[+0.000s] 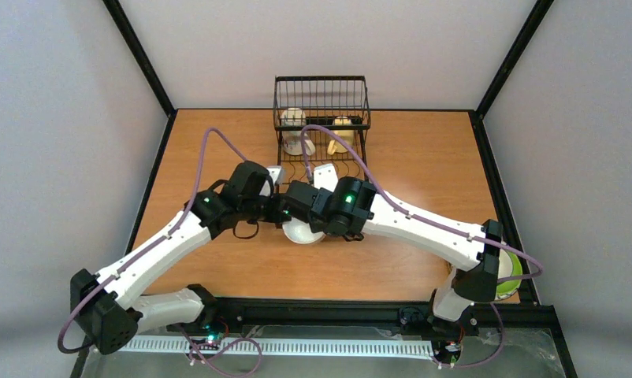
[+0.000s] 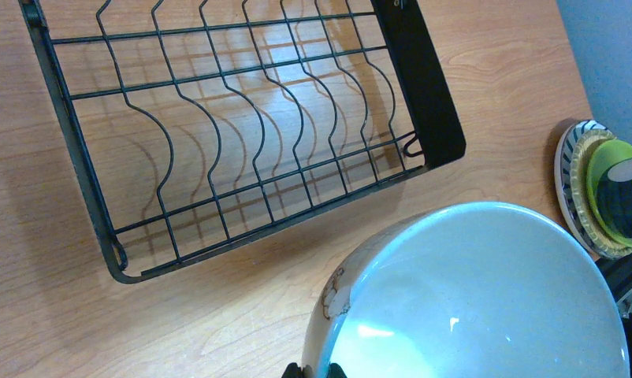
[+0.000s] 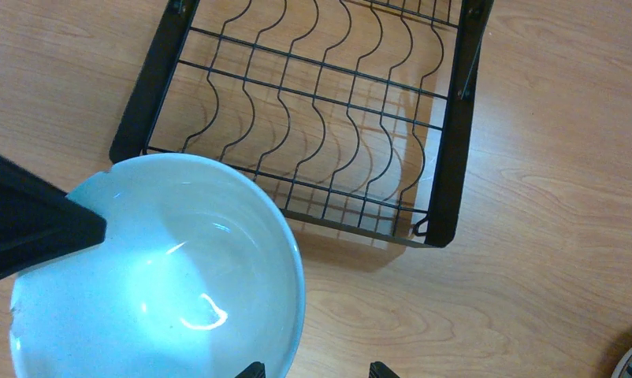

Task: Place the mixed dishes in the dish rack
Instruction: Pass from the left arm to the right

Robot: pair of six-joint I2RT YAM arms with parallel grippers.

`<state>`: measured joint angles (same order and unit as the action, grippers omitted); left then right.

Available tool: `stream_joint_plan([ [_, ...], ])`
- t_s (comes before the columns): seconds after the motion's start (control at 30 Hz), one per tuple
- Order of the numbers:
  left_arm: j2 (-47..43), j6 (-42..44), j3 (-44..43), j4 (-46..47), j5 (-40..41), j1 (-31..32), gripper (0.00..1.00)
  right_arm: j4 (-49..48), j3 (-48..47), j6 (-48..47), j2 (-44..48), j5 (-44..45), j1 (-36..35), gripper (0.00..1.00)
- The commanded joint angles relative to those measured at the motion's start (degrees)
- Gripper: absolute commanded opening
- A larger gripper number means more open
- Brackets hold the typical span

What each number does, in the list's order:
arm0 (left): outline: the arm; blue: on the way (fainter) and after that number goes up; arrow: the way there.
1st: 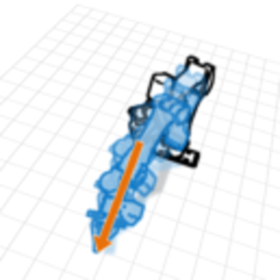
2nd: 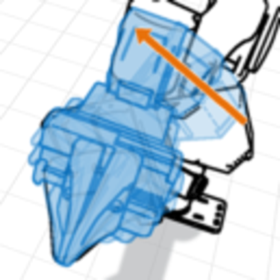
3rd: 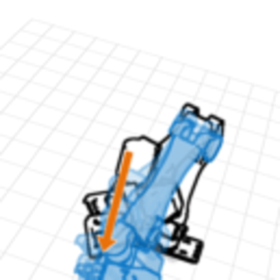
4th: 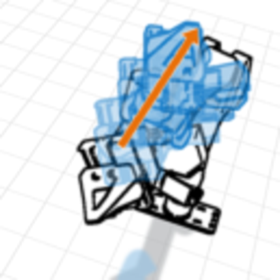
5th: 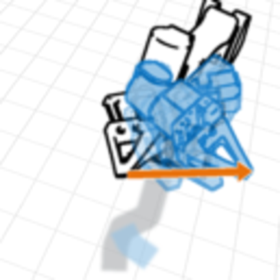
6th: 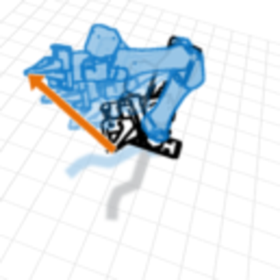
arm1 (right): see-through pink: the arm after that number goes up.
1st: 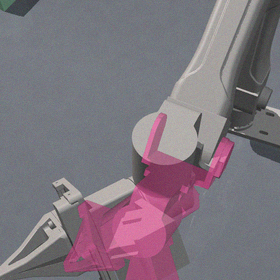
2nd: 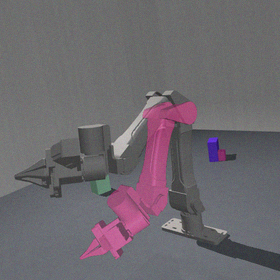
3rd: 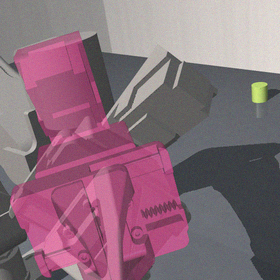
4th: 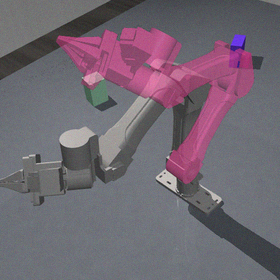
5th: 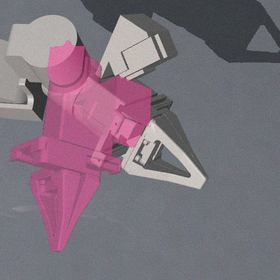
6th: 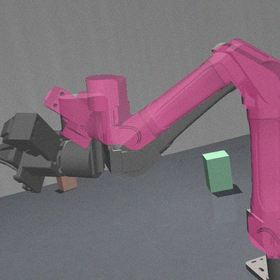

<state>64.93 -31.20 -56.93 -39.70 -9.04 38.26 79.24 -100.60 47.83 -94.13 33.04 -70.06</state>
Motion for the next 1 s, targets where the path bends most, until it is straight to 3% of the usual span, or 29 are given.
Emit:
stream_joint_plan([
  [0.0,-3.50,-3.18,-0.34,5.00,0.48,-0.11,0.00,-2.24,1.94,2.63,-0.45,-1.19,1.38,0.75],
  [0.37,-9.09,-13.17,3.27,12.31,3.75,-0.11,0.00,-6.93,2.67,7.38,-3.13,-2.71,2.96,0.67],
  [0.57,-12.74,-18.45,5.53,16.32,6.72,-0.04,0.00,-6.83,3.22,11.76,-4.04,-1.92,4.41,0.36],
  [0.63,-13.81,-19.50,5.78,16.79,7.57,-0.09,0.00,-6.15,3.14,12.72,-3.96,-0.68,4.48,0.06],
  [0.67,-13.99,-19.72,5.81,16.80,7.64,-0.09,0.00,-5.87,2.97,12.95,-3.96,-0.10,4.66,0.03],
  [0.83,-13.68,-21.81,5.21,13.67,7.93,-0.12,0.02,-5.62,2.98,13.26,-3.48,1.41,4.85,0.02],
  [0.97,-13.77,-22.70,4.57,10.19,8.54,-0.11,0.22,-5.46,2.69,12.36,-2.93,3.56,4.82,0.02],
])
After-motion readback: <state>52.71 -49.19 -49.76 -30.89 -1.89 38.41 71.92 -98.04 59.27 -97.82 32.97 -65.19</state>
